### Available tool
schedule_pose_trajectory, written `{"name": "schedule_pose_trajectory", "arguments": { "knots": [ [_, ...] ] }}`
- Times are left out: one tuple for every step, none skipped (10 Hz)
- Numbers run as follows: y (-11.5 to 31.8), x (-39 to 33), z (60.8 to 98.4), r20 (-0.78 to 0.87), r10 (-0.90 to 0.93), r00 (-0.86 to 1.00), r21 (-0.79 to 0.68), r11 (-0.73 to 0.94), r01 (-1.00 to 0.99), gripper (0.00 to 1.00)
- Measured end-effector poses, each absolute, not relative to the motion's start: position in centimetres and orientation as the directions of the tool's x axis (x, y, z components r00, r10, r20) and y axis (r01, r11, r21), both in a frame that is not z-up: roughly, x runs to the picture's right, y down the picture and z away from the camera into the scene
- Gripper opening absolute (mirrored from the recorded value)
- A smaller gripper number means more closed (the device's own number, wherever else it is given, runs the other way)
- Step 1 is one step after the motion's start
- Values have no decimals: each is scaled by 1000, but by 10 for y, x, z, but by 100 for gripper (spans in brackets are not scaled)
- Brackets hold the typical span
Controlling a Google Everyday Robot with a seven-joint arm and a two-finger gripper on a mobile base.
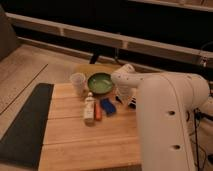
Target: Push the eraser across the table
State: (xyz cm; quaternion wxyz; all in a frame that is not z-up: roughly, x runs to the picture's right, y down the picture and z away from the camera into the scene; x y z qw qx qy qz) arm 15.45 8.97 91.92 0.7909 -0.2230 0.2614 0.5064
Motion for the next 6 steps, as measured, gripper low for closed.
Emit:
{"name": "schedule_pose_trajectory", "arguments": {
  "knots": [
    [84,172,915,-642,691,333,-56,391,-919,0],
    [80,186,911,-644,701,307,-25,382,-924,0],
    [77,198,906,-645,714,270,7,359,-933,0],
    [77,199,905,-647,716,263,12,355,-935,0],
    [76,197,906,-645,716,267,10,357,-934,0],
    [76,196,906,-645,716,267,10,357,-934,8]
  ]
}}
